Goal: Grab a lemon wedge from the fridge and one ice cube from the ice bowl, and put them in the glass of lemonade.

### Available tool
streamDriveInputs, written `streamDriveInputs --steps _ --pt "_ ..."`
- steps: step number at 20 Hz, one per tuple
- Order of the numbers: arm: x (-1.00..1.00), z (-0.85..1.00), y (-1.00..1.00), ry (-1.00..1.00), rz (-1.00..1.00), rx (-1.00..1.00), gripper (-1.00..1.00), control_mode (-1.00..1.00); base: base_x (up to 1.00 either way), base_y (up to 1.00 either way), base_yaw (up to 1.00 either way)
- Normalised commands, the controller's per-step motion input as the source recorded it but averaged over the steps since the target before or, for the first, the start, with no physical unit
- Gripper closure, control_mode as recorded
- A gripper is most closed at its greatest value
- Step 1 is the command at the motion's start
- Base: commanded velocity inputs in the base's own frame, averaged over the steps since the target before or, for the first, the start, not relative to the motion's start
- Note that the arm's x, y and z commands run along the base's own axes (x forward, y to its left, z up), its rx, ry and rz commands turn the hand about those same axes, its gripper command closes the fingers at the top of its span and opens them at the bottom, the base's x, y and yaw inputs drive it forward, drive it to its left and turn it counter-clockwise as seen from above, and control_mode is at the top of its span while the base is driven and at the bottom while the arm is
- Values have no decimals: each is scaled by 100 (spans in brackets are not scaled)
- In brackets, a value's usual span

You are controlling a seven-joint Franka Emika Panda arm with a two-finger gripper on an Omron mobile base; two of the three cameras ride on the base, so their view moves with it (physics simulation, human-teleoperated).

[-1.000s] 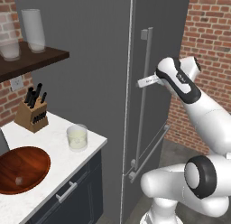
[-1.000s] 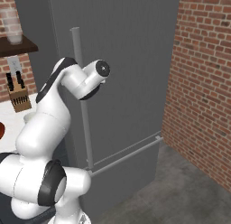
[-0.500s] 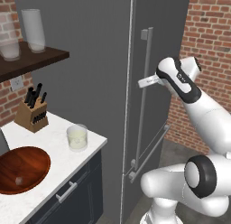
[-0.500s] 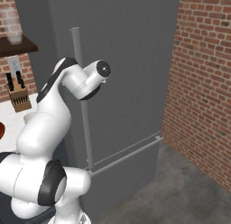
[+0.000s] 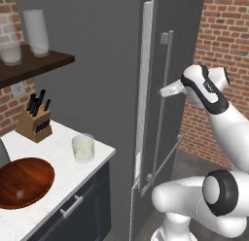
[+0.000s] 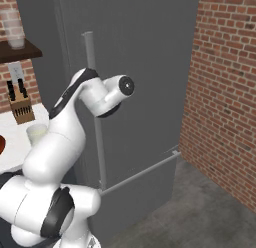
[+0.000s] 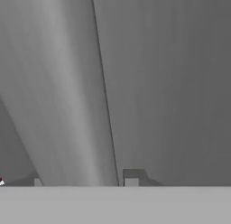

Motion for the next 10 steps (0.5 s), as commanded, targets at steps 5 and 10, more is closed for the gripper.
streamDriveInputs --steps 5,10 --pt "0 2 -100 -5 0 5 100 -100 0 0 0" --pt "0 4 -100 -2 0 7 100 -100 0 0 0"
